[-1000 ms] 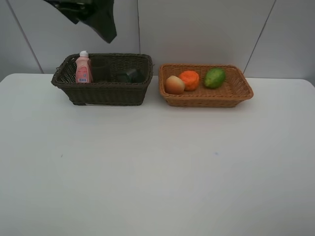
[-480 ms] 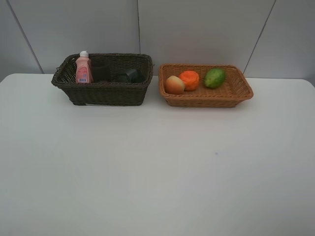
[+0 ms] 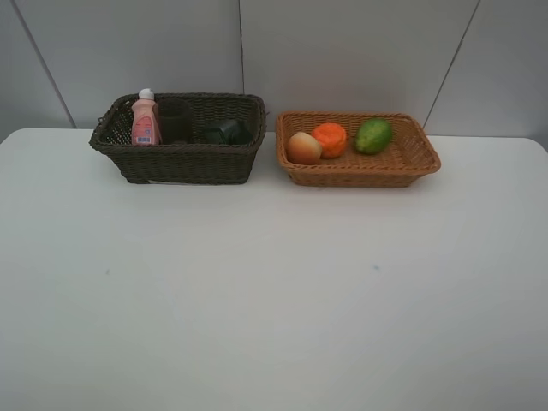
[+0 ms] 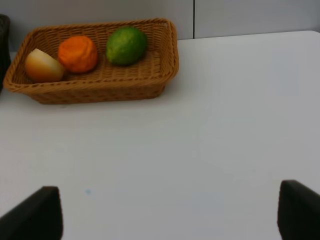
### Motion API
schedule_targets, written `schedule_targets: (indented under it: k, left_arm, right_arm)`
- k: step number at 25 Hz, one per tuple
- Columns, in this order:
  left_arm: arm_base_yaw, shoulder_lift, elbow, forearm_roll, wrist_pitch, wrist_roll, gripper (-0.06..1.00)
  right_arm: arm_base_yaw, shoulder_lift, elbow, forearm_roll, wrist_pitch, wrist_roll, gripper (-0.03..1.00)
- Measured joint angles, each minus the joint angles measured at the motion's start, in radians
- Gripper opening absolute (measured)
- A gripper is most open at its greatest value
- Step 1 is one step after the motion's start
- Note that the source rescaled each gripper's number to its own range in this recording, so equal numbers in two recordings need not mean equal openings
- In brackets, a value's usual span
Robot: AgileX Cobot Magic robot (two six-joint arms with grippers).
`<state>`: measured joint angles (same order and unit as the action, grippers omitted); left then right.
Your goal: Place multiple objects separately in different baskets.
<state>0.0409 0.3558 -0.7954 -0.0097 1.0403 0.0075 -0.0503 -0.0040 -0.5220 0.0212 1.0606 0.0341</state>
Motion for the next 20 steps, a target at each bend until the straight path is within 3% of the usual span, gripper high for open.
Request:
schedule_targets:
  k: [5,20]
  left_arm:
    - [0.002,-0.097,0.042,-0.019,0.047,0.003,1.00]
    - [0.002,-0.361,0.287,-0.022,0.037,0.002,1.00]
  right_arm:
    - [0.000,0.000,0.000,0.000,0.000,0.000,1.00]
    - [0.000,0.000,0.000,0.000,0.000,0.000,1.00]
